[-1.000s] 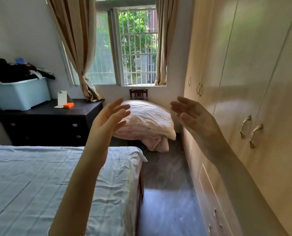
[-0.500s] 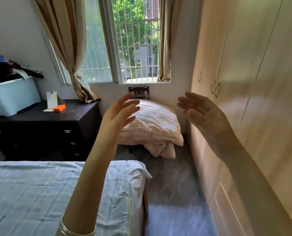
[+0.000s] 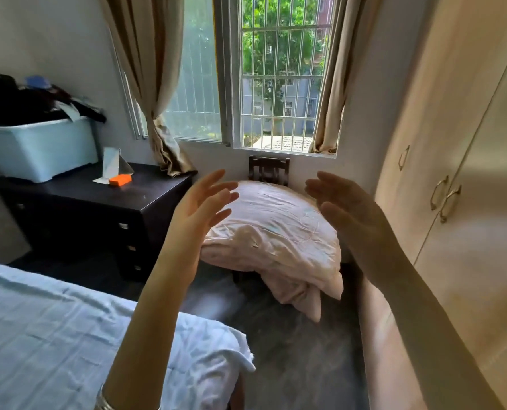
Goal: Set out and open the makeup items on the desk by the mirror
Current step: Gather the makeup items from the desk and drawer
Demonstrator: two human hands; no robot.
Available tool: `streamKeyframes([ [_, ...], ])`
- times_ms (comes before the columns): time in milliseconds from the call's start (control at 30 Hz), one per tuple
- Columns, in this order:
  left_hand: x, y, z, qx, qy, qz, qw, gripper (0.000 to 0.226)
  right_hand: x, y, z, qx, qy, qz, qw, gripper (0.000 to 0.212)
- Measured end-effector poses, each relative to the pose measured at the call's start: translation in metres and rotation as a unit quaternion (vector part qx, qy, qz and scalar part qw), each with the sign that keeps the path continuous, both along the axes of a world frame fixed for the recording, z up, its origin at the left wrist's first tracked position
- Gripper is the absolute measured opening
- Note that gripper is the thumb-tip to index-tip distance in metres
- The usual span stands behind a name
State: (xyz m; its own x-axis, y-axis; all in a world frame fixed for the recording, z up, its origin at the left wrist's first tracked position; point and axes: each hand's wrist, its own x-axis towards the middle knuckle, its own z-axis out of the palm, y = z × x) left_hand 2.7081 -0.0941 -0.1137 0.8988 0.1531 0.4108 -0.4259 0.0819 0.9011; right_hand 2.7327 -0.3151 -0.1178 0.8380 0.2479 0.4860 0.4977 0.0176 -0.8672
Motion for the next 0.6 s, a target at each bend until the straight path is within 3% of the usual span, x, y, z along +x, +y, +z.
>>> streamKeyframes([
  [133, 0.055, -0.003, -0.010, -0.009, 0.016, 0.032, 0.999, 0.059, 0.065, -0.004, -0.008, -0.034, 0.011, 0.019, 0.999, 0.042],
  [600, 0.282, 0.052, -0.023, -0.040, 0.024, 0.093, 0.995, 0.056, 0.316, 0.057, -0.001, -0.063, 0.009, 0.099, 0.993, 0.051],
])
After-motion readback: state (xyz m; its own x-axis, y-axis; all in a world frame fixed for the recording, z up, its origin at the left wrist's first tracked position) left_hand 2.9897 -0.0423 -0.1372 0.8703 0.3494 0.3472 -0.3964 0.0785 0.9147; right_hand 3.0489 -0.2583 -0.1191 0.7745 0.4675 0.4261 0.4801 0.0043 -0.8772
